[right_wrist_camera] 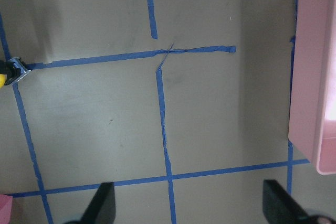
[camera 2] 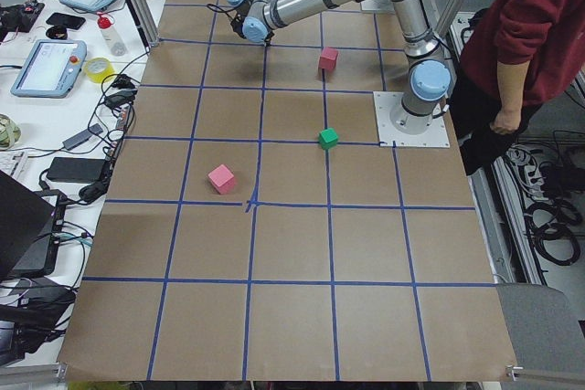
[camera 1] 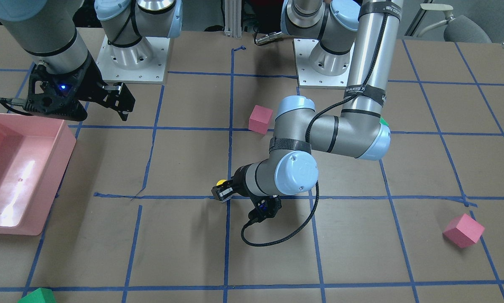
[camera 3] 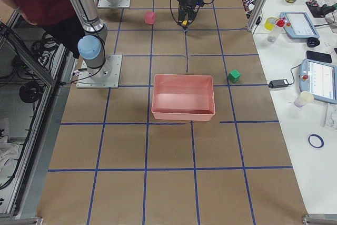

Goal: Align button upright
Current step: 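Place the button upright and open the left gripper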

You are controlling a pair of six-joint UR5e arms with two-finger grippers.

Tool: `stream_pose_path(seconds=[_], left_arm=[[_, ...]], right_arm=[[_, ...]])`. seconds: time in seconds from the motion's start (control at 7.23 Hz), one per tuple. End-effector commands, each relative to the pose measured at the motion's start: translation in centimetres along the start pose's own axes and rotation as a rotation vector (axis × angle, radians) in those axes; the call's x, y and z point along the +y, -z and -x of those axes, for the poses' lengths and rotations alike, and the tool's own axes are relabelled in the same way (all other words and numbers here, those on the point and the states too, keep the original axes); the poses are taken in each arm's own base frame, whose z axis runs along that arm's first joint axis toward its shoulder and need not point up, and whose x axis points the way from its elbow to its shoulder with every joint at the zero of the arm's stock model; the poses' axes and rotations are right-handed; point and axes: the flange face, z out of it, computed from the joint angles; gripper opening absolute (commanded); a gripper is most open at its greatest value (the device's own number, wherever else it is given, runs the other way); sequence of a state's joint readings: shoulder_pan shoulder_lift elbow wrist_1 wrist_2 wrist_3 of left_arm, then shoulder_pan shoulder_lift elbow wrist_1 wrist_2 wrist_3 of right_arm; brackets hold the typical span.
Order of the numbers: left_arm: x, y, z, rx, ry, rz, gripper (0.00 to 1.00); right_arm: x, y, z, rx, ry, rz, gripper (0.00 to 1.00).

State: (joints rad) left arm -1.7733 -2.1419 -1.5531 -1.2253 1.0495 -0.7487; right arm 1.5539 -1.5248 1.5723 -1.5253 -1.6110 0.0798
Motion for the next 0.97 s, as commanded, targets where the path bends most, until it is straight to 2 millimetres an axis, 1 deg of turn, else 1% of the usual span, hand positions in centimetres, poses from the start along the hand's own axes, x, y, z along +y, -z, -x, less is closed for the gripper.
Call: stream_pose_path(seconds=[0.0,0.14,0.28,0.41,0.55,0.69,0.83], left_arm=[[-0.2,3.0,0.6,-0.028,-0.020,-0.078,0.98],[0.5,6.9,1.5,-0.040,-0.064,-0.113,0.97],[3.0,11.8,2.6,-0.109,-0.109,-0.118,0.92],[6.6,16.7,3.7,-0.213,-0.183,-0.167,0.90],[10.2,20.2,5.1,-0.276,-0.310,-0.210,0.95],[13.5,24.1,6.7,-0.368,-0.471,-0.309,1.00],[16.5,27.6,8.3,-0.411,-0.574,-0.389,1.00]], right_arm=[[0.0,0.0,0.0,0.000,0.000,0.001,1.00],[0.0,0.0,0.0,0.001,0.000,0.000,1.00],[0.0,0.0,-0.1,0.004,-0.002,0.000,1.00],[0.0,0.0,-0.1,0.003,-0.002,0.000,1.00],[0.0,0.0,-0.1,0.004,-0.002,0.000,1.00],[0.0,0.0,-0.1,0.004,-0.002,0.000,1.00],[0.0,0.0,-0.1,0.004,0.000,0.000,1.00]])
